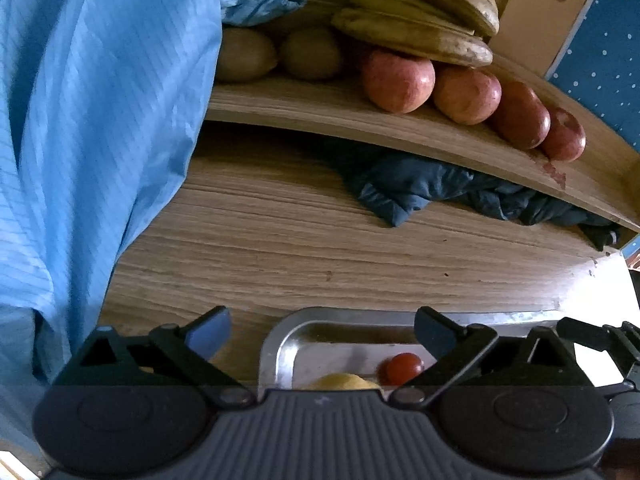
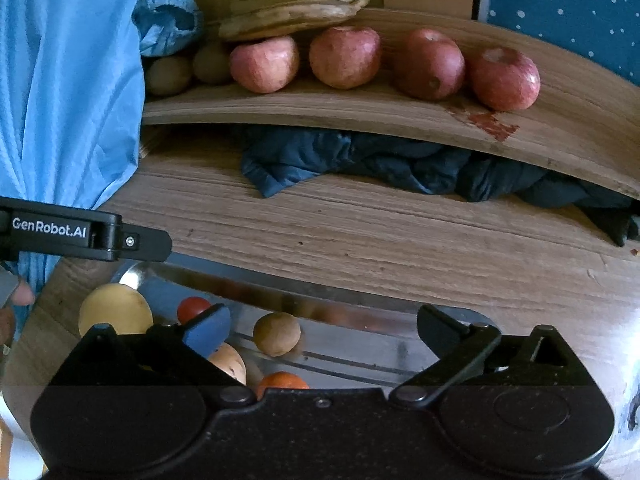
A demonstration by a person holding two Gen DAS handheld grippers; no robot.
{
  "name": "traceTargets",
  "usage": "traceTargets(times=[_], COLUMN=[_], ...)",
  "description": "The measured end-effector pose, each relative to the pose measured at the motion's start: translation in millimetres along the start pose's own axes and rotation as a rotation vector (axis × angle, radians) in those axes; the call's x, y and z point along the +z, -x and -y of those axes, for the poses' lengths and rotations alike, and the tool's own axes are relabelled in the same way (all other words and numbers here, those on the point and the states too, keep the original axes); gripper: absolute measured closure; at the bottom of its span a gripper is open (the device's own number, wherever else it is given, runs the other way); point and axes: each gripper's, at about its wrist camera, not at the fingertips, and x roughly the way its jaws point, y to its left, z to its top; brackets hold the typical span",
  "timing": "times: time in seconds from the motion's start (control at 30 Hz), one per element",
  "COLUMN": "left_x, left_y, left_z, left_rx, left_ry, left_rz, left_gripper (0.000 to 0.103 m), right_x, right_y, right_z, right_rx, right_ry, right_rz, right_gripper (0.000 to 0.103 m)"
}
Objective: Organize fruits
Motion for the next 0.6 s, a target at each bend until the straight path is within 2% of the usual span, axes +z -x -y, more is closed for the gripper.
traceTargets(times=[0.6], left_x=[-4.3], left_y=[14.9], left_z=[-6.5], left_rx=[0.052], left_ry=[-0.012], left_rz=[0.032], left_gripper=[0.001], right_x=[-2.4], right_y=[17.3], right_z=[3.5], right_rx=[-0.078], right_ry=[-0.089], right_rz=[0.033], right_gripper=[0.001])
